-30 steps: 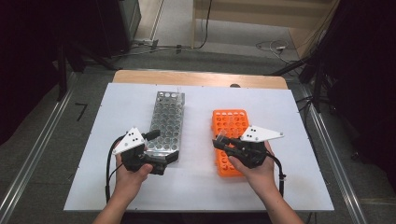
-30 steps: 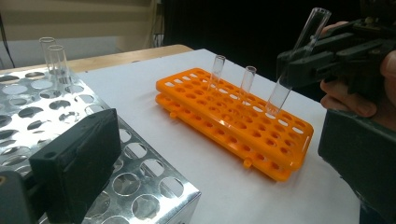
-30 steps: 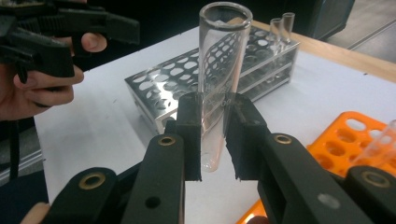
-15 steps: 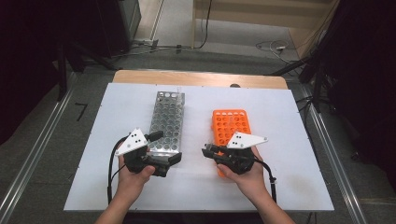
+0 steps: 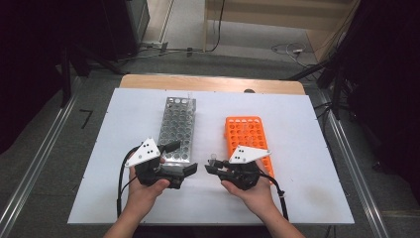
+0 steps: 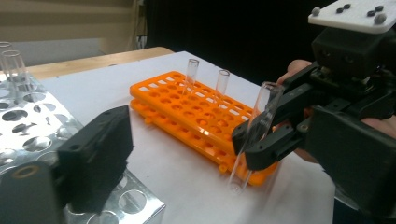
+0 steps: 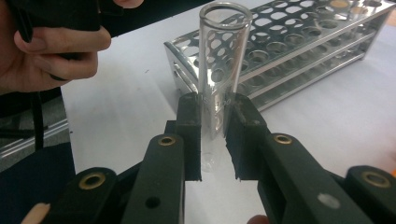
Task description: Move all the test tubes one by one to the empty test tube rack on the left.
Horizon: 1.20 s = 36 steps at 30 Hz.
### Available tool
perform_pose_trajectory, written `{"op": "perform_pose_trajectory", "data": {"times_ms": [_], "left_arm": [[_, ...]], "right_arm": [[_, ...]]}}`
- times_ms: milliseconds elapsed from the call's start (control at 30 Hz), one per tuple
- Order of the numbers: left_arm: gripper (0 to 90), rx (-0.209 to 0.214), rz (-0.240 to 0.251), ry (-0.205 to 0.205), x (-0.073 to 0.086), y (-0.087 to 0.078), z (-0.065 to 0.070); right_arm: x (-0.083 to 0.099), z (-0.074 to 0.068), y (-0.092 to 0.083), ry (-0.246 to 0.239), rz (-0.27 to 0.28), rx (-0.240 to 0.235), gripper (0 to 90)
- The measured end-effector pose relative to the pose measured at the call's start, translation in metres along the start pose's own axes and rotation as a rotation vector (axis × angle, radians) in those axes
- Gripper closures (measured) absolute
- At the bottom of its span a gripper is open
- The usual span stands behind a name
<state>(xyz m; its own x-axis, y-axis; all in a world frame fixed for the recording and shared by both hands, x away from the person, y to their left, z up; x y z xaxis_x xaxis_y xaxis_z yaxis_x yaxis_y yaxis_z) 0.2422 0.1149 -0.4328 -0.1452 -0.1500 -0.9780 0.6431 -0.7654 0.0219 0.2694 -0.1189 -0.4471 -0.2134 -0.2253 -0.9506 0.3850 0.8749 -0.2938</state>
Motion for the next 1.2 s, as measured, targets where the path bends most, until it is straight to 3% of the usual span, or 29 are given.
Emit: {"op": "perform_pose_trajectory", "data": {"times_ms": [300, 567, 733, 933, 1200], "left_arm": [[44.9, 0.05, -0.041, 0.012, 0.004, 0.009, 0.012], [57.8, 0.082, -0.077, 0.019, 0.009, 0.016, 0.019], [71.6, 0.093, -0.073, 0.031, 0.009, 0.016, 0.022], [72.9, 0.094, -0.083, 0.033, 0.01, 0.016, 0.022], [74.4, 0.069, -0.095, 0.072, 0.012, 0.017, 0.024]], "right_arm": [[0.001, -0.01, 0.009, -0.02, -0.015, -0.025, 73.7], [0.001, -0.017, 0.014, -0.03, -0.033, -0.042, 73.7], [0.001, -0.019, 0.016, -0.024, -0.039, -0.048, 73.7], [0.001, -0.02, 0.017, -0.025, -0.046, -0.048, 73.7], [0.001, -0.02, 0.017, -0.028, -0.051, -0.044, 73.7]]}}
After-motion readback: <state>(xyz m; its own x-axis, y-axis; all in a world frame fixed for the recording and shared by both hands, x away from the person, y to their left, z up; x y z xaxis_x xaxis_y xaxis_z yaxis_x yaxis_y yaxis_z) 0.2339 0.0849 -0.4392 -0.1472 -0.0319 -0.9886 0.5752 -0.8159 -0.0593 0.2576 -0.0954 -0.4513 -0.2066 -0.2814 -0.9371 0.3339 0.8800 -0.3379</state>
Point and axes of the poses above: each handheld gripper's, and its own axes: y roughly forward along the jaws, x roughly out of its underside, z roughly to its right, the point moved 2 cm from there along y, roughly forward along the jaws, and after that the axes turned 14 degrees about z, right-handed, at the moved point
